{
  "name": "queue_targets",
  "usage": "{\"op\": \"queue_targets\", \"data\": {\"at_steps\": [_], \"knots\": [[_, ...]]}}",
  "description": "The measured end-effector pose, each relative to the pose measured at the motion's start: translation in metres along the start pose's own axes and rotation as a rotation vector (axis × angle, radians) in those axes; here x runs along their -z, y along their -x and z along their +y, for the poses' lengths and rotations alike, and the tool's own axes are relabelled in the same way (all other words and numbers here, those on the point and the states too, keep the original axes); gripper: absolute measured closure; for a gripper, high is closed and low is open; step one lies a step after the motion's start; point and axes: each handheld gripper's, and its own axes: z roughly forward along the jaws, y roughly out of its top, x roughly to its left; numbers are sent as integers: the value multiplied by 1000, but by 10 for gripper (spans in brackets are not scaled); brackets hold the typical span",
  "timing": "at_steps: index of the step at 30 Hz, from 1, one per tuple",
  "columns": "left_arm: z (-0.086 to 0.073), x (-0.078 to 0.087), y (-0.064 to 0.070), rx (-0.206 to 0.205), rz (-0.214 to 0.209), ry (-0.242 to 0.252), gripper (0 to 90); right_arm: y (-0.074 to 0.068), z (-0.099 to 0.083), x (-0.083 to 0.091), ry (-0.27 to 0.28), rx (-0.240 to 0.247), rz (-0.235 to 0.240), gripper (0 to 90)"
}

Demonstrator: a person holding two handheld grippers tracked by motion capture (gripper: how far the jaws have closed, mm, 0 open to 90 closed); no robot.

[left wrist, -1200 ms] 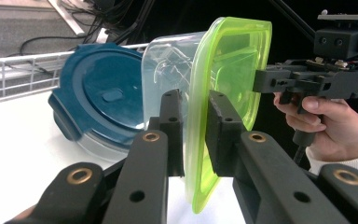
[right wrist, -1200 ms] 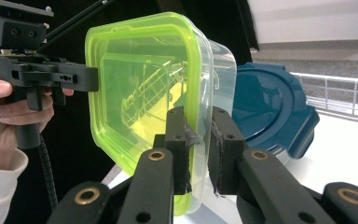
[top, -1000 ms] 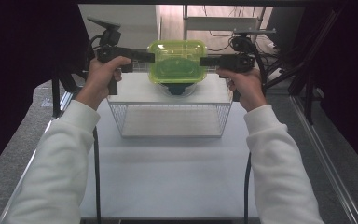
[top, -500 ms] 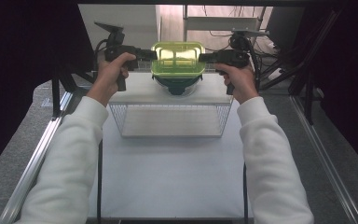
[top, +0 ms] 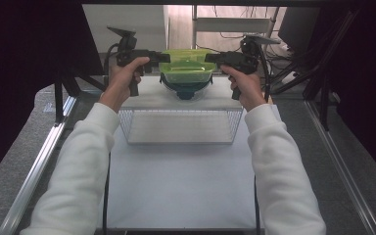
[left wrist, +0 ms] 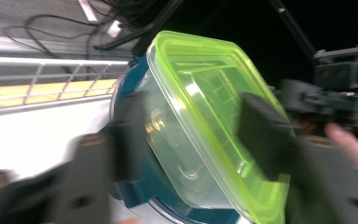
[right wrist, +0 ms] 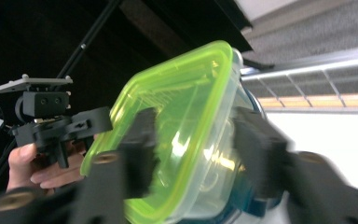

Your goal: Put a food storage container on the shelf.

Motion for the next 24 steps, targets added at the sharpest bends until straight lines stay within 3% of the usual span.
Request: {"op": "queue_targets", "data": {"at_steps": [1, 3, 4, 7, 8, 9, 10, 11, 14, 15, 16, 20, 24], "knots": [[0, 1, 4, -25, 31, 35, 270, 0, 0, 1, 11, 15, -7, 336], [-1, 3, 6, -38, 45, 53, 211, -2, 0, 3, 28, 32, -15, 305], [-3, 9, 10, -68, 63, 83, 194, -7, -1, 13, 62, 91, -21, 260], [-9, 25, 20, -141, 96, 118, 166, -16, -5, 30, 96, 202, -46, 232], [-12, 32, 25, -160, 113, 131, 165, -19, -10, 38, 122, 244, -41, 233], [-12, 32, 25, -160, 113, 131, 167, -19, -10, 38, 122, 244, -41, 233], [-21, 46, 30, -195, 115, 148, 167, -25, -19, 55, 135, 307, -27, 220], [-21, 46, 30, -195, 115, 148, 163, -26, -22, 59, 136, 327, -26, 217], [-48, 71, 37, -254, 132, 150, 162, -29, -38, 78, 119, 403, -52, 214], [-48, 71, 37, -254, 132, 150, 162, -30, -45, 83, 114, 427, -55, 214], [-66, 81, 40, -286, 146, 145, 162, -29, -51, 88, 104, 450, -62, 214], [-101, 94, 41, -331, 156, 129, 163, -26, -77, 102, 63, 527, -107, 214], [-141, 100, 37, -372, 188, 101, 165, -19, -109, 111, 40, 559, -104, 214]]}}
